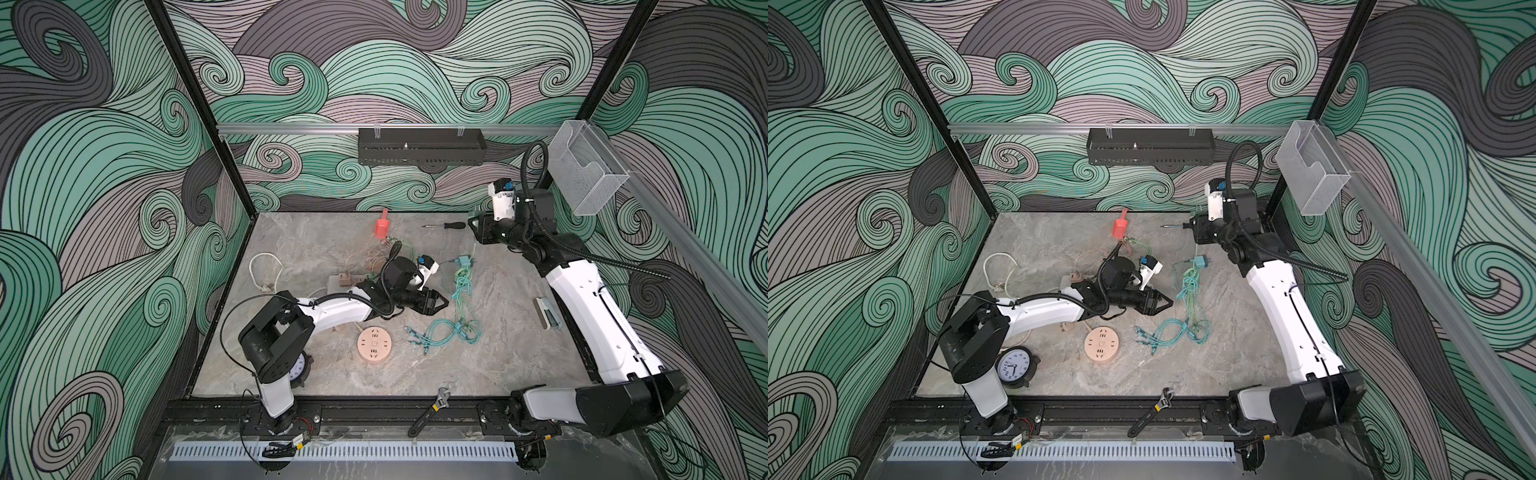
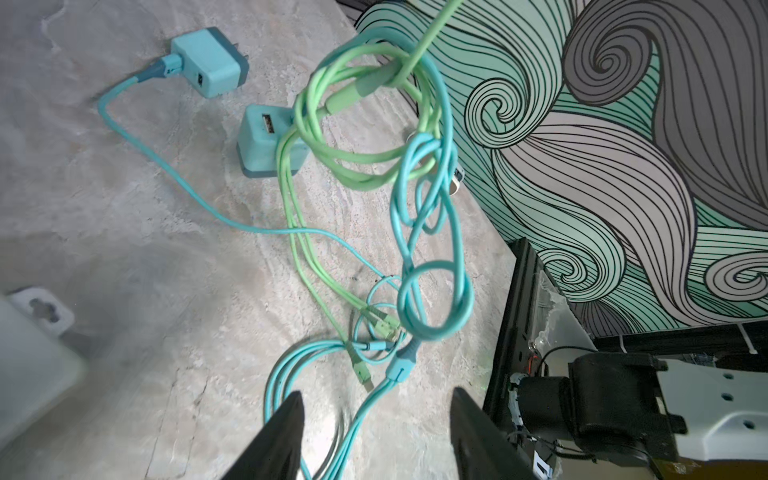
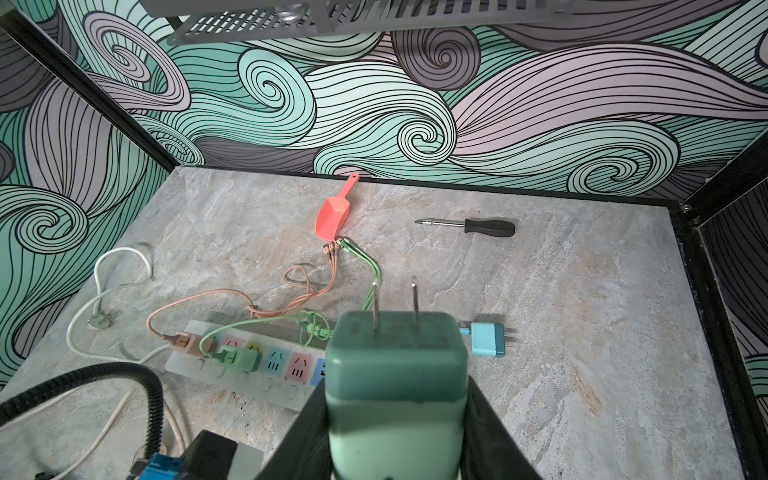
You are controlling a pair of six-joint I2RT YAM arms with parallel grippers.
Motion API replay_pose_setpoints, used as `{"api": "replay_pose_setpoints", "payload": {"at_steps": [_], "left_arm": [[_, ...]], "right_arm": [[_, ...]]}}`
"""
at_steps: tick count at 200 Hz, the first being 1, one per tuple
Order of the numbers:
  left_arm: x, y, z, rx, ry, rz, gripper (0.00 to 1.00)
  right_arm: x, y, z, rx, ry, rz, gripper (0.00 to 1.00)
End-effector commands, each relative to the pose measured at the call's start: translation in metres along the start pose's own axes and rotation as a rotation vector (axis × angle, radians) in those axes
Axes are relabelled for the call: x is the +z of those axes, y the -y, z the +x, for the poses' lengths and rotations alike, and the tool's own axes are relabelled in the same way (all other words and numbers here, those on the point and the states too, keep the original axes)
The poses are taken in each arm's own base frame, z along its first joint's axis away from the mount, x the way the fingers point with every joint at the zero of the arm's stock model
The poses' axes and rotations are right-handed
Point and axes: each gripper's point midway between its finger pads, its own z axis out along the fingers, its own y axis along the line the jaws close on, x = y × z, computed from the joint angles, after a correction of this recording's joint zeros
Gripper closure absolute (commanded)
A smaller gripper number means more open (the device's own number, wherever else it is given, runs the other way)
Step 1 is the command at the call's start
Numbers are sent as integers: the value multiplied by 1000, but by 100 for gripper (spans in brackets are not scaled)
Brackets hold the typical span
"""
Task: Insert the plug
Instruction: 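Hold the light green charger up while the left gripper reaches toward cables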
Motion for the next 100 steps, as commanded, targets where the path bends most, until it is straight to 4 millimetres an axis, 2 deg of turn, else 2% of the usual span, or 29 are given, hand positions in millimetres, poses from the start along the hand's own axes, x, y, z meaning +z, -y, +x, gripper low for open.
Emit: {"api": "replay_pose_setpoints", "payload": {"at_steps": [1, 39, 52, 84, 100], "left_arm": [[4, 36, -36, 103, 134, 102, 43], [19, 39, -39, 117, 148, 111, 50], [25, 42, -39, 117, 139, 118, 58], [35, 42, -40, 97, 122, 120, 85], [37, 40, -38, 90, 118, 113, 91]], "right_arm": [[-10, -1, -9, 9, 51, -12, 71], [-15, 0, -7, 15, 54, -14, 71], [-15, 1, -6, 20, 54, -12, 71], [-15, 4, -2, 40, 54, -10, 71], [-14, 7, 1, 52, 53, -10, 72]]}}
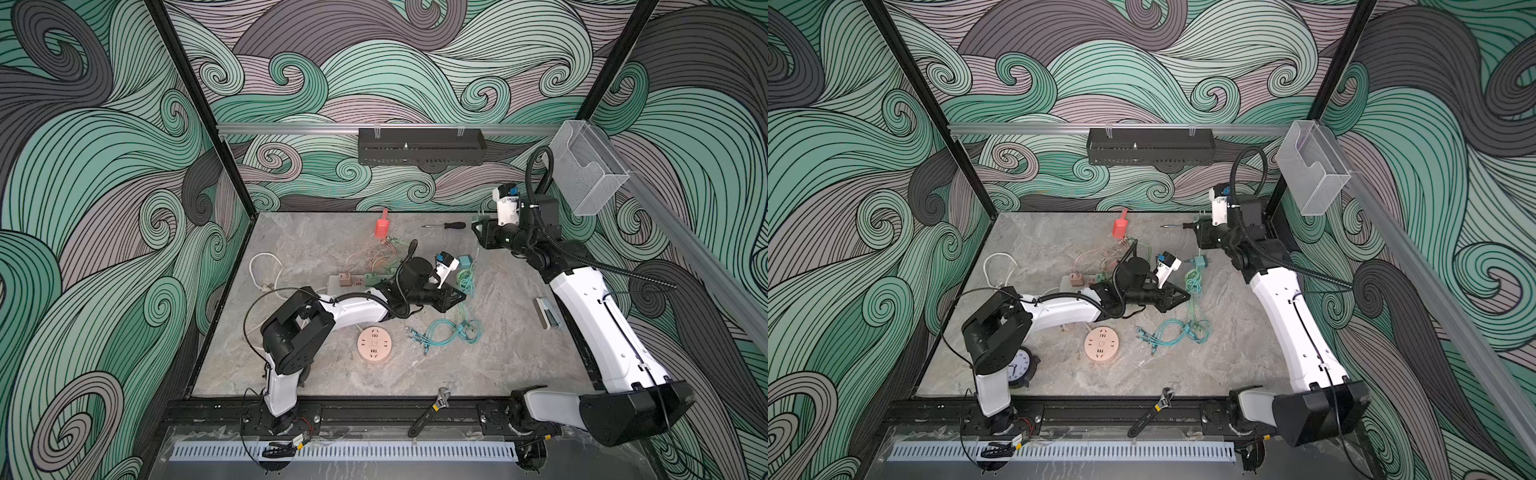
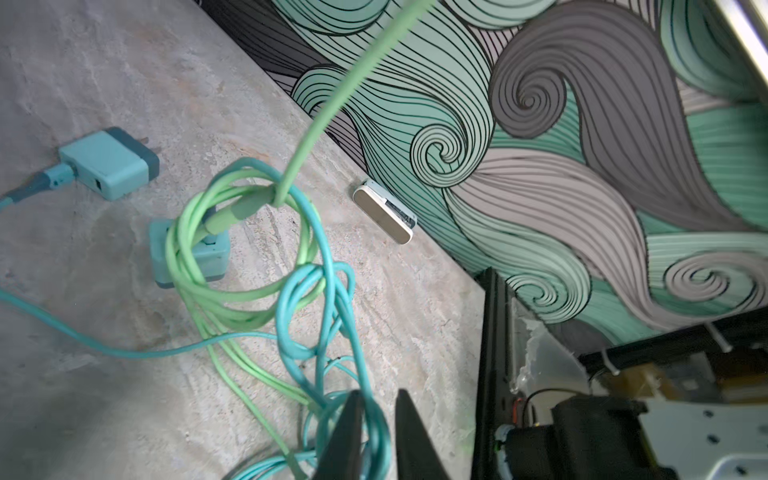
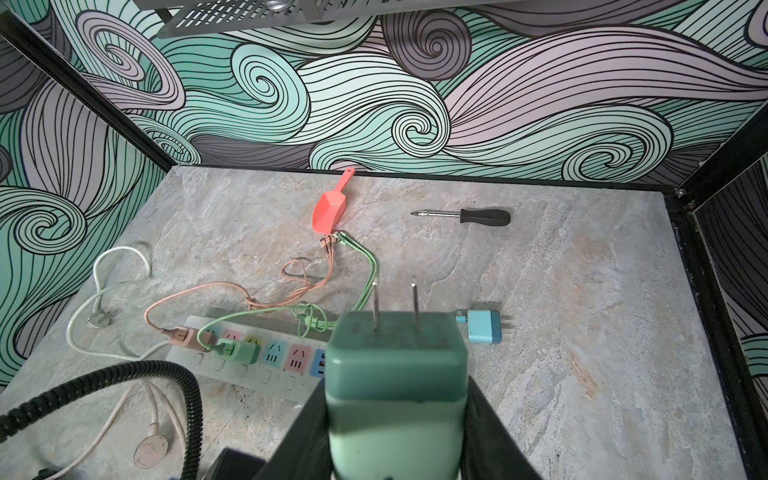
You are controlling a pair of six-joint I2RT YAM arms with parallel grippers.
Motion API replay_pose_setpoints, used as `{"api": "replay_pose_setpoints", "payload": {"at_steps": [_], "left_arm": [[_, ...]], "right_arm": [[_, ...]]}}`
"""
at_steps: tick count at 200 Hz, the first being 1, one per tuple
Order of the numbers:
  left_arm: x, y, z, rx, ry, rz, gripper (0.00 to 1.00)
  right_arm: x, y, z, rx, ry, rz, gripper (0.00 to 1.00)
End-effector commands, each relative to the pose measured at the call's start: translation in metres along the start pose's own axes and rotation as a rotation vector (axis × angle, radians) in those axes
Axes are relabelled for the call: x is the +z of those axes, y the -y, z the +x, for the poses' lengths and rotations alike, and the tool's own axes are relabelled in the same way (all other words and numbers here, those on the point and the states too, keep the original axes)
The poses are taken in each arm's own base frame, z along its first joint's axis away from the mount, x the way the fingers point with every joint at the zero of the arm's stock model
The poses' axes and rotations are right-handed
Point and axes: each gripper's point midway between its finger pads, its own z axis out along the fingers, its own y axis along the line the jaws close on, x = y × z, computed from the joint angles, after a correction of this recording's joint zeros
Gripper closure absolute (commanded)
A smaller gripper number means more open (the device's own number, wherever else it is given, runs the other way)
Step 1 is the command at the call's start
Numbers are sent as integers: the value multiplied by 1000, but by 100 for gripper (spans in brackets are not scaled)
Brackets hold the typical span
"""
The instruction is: Insert the plug
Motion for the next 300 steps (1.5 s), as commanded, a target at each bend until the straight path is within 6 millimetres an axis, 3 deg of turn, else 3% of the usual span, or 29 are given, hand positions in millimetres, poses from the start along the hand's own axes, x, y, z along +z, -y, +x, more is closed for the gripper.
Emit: {"api": "replay_pose_setpoints", "payload": {"at_steps": [1, 33, 71, 132, 170, 228, 300], "left_arm": [[5, 6, -9, 10, 23, 14, 91], [6, 1, -4, 12, 1, -10, 96], [-2, 23, -15, 49, 20, 46, 100], [-1, 46, -27, 134, 20, 134, 100], [1, 48, -9, 110, -15, 152, 100], [3, 18, 25, 67, -73, 61, 100], [4, -17, 41, 17, -123, -46, 100]], "right_arm": [[-9, -1, -11, 27, 59, -20, 71], [-6, 4, -7, 48, 56, -21, 72], [10, 9, 0, 109, 36, -60, 73], [27, -15, 9, 181, -8, -229, 73], [31, -2, -7, 180, 26, -194, 73], [2, 16, -60, 169, 159, -131, 74], [-50, 27, -96, 96, 317, -4, 75]]}}
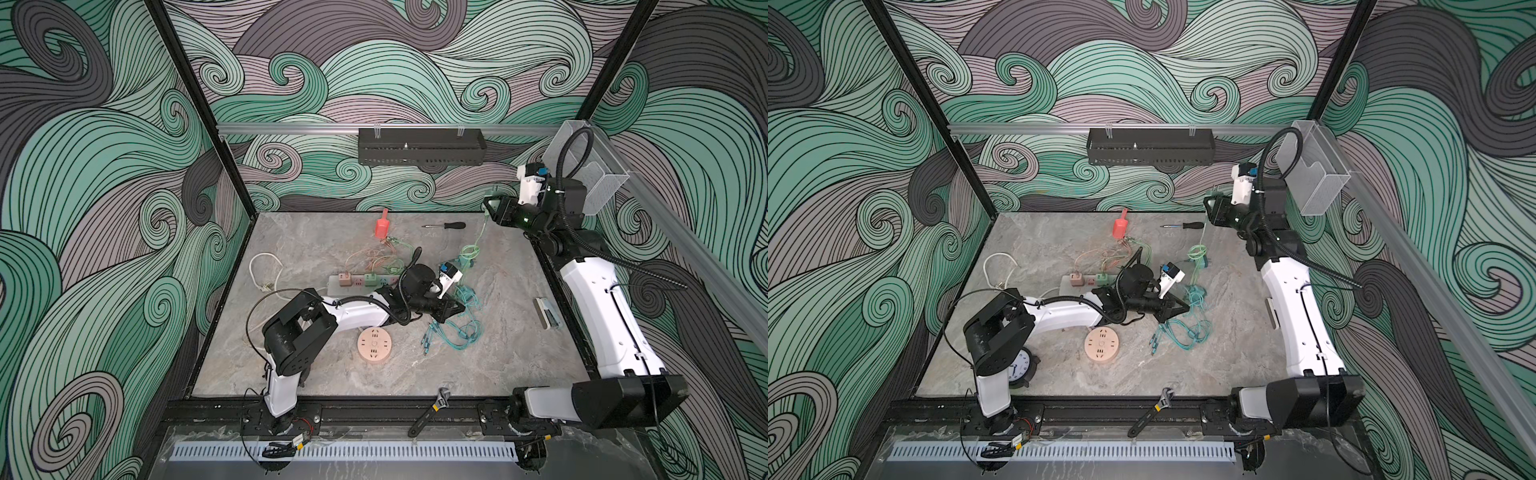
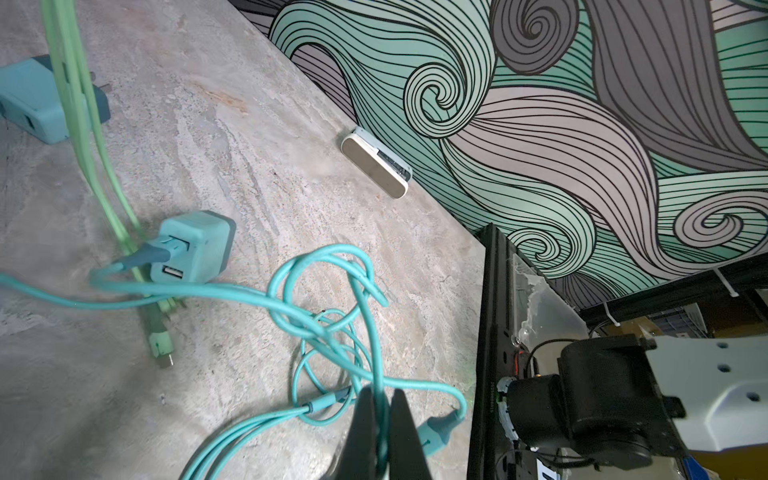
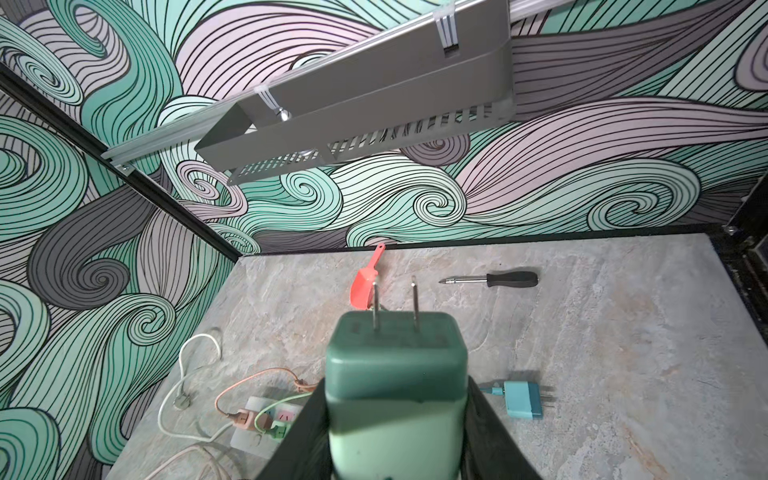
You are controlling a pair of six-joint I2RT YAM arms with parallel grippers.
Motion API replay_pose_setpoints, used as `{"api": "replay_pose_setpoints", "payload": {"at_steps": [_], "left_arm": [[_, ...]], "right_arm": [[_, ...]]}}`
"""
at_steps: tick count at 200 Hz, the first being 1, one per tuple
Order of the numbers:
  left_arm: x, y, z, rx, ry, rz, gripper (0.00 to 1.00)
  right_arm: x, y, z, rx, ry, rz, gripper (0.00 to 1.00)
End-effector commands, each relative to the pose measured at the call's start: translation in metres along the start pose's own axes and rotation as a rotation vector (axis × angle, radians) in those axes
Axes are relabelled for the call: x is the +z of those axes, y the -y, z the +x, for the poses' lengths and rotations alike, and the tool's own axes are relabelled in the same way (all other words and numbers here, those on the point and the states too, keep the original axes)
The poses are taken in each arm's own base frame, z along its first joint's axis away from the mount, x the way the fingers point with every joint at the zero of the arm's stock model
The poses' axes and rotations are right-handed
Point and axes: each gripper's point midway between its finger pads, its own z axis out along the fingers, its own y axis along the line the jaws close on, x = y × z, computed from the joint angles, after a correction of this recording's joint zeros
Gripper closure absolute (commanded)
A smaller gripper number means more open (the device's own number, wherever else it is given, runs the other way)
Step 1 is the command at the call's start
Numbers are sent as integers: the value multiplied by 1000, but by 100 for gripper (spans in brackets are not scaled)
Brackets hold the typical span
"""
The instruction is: Insert the plug
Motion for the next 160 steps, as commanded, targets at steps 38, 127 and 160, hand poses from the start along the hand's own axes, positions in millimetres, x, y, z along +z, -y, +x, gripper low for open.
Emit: {"api": "replay_pose_setpoints", "payload": {"at_steps": [38, 127, 160], "left_arm": [[-2, -44, 12, -74, -34, -121, 100], [-10, -79, 27, -176, -85, -184, 100], [-13, -96, 32, -232, -109, -228, 94]], "right_arm": [[-56, 0, -51, -115, 185, 126, 75], [-99, -3, -72, -195, 278, 204, 76], [-105, -6, -65, -202, 265, 191, 76]]}}
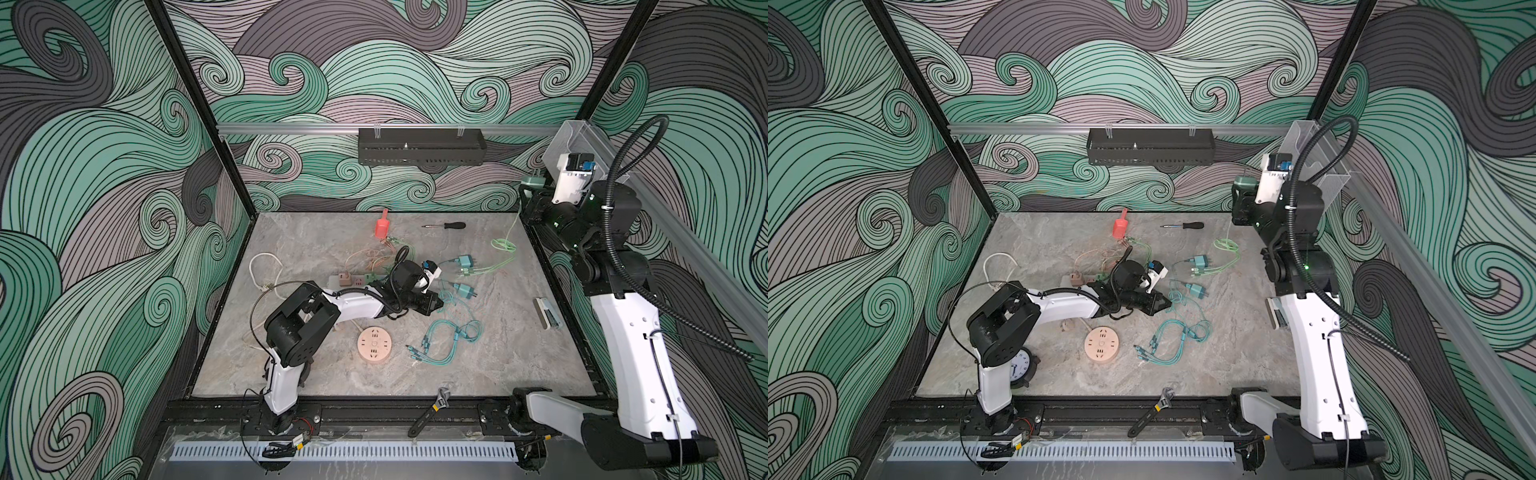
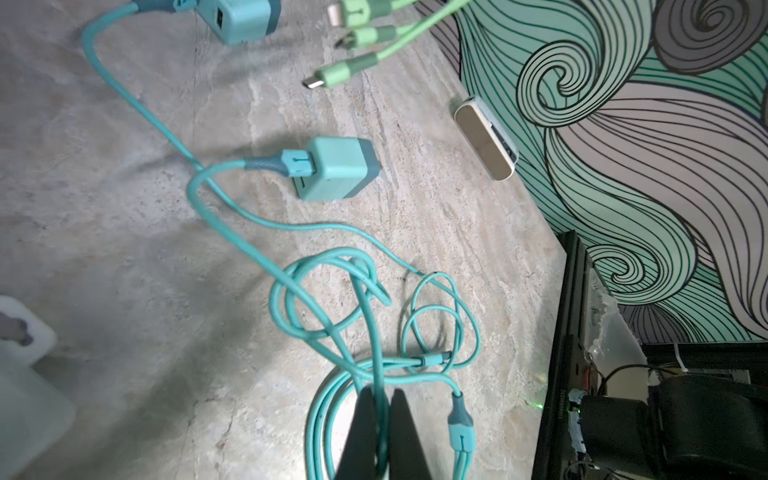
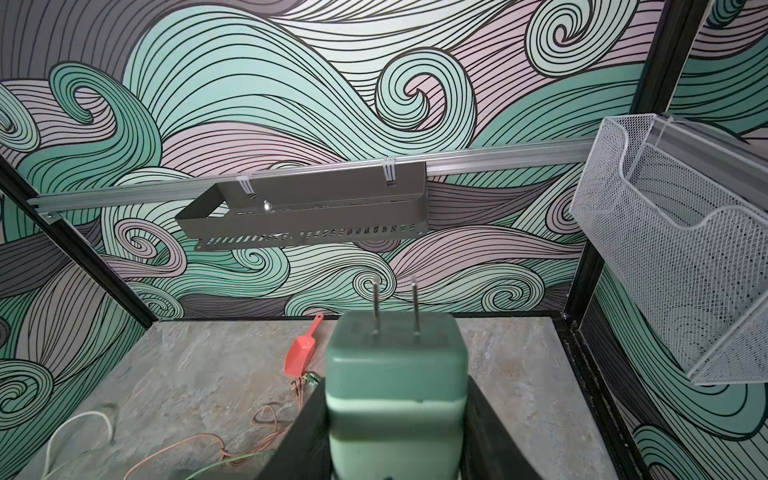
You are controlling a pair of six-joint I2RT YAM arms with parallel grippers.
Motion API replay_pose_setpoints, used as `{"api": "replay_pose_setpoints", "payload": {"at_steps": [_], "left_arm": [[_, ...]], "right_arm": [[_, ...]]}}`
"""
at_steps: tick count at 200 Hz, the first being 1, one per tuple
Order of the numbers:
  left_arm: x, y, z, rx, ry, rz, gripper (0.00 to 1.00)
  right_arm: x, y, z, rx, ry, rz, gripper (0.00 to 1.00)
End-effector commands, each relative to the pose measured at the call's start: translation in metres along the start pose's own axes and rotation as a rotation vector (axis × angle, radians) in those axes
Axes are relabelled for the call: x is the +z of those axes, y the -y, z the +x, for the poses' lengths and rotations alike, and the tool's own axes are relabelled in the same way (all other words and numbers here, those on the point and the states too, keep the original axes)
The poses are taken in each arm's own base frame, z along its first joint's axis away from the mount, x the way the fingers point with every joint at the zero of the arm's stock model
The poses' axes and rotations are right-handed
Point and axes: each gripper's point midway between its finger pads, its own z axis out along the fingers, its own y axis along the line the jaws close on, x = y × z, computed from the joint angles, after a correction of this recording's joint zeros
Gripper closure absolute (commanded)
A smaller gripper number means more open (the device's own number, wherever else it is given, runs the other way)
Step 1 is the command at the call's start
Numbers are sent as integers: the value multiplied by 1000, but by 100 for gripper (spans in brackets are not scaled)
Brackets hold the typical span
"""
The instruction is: Insert the plug
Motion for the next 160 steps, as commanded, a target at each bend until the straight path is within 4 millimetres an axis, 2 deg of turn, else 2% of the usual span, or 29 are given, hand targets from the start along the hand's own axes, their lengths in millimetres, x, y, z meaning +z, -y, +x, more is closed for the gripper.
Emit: {"api": "replay_pose_setpoints", "payload": {"at_steps": [1, 47, 65, 79, 93, 119, 136, 160], "left_arm": [[2, -18, 0, -58, -23, -52, 94], [-6, -34, -3, -95, -33, -99, 86], [-13, -34, -6, -89, -46, -111, 78], [-21, -30, -11, -73, -44, -114, 67], [-33, -24, -18, -53, -30, -119, 57], [-62, -4, -35, -15, 13, -109, 52], [-84, 12, -47, 3, 51, -96, 47], [-119, 24, -55, 21, 70, -115, 40]], "right_arm": [[-16, -1, -11, -20, 32, 3, 76], [-19, -8, 16, -20, -29, -48, 75], [-18, -16, 29, -5, -65, -94, 76], [-17, -24, 38, 6, -88, -143, 76], [-15, -28, 47, 18, -116, -171, 76], [-13, -36, 66, 25, -167, -219, 76], [-13, -50, 79, 32, -198, -293, 76], [-16, -74, 97, -13, -228, -380, 76]]}}
